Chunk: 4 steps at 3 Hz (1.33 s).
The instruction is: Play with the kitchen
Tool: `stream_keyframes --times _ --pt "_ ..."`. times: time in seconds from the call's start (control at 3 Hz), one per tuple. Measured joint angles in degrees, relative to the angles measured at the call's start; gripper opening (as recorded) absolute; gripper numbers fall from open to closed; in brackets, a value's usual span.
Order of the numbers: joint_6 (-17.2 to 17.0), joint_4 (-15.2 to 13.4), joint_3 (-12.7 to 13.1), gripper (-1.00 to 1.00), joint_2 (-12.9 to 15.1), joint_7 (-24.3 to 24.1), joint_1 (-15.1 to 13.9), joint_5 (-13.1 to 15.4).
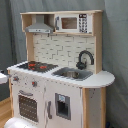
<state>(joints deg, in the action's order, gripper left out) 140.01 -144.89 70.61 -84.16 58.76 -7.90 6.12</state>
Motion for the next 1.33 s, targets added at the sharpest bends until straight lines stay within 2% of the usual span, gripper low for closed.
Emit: stream_keyframes --times 0.67,1.33 --pt "4.01 -0.04 -7.28 1.0 0.1 9.16 -2.1 -0.04" --pt "11.04 -0.02 -13.23 1.0 2.0 16.57 -6.95 -0.06"
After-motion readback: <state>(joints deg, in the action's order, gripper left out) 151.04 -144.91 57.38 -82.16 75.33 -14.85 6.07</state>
